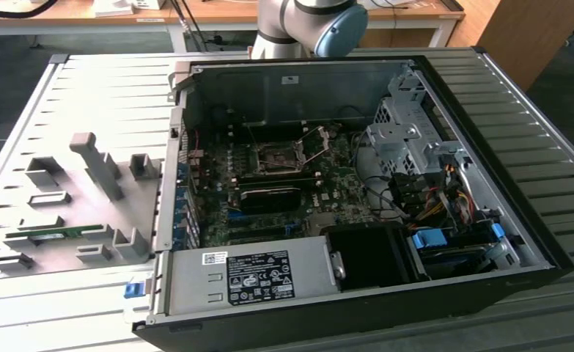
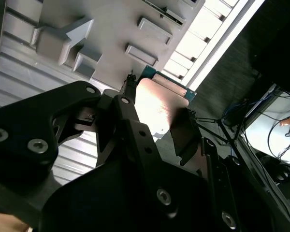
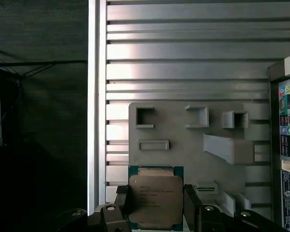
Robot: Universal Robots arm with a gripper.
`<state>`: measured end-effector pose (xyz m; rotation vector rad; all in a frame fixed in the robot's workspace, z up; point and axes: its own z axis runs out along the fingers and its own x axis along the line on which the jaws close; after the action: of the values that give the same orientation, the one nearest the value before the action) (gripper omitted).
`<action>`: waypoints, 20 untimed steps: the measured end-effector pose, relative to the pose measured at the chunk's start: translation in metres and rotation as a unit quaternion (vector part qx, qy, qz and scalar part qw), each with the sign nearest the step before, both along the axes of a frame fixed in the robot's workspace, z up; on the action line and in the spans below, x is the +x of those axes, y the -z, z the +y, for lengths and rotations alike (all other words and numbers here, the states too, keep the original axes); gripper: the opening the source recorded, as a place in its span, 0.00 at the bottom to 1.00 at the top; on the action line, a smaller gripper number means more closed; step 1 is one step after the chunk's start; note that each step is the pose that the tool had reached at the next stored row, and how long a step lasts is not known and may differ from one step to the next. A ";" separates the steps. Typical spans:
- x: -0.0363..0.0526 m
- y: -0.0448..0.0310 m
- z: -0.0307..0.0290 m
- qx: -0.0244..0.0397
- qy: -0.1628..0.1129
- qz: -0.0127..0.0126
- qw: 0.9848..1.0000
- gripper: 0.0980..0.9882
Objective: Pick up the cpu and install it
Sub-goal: 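Pick up the cpu and move it towards the insertion slot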
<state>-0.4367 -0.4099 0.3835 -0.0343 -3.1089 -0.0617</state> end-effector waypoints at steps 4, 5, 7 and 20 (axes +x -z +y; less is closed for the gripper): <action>0.0038 -0.0010 -0.0001 0.000 0.000 0.000 1.000 0.49; 0.0057 -0.0009 -0.0001 0.000 0.000 0.000 1.000 0.49; 0.0104 -0.0010 0.0000 0.000 0.000 0.000 1.000 0.49; 0.0389 -0.0010 0.0000 0.000 0.000 0.001 1.000 0.49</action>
<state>-0.3979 -0.4100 0.3845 -0.0343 -3.1062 -0.0622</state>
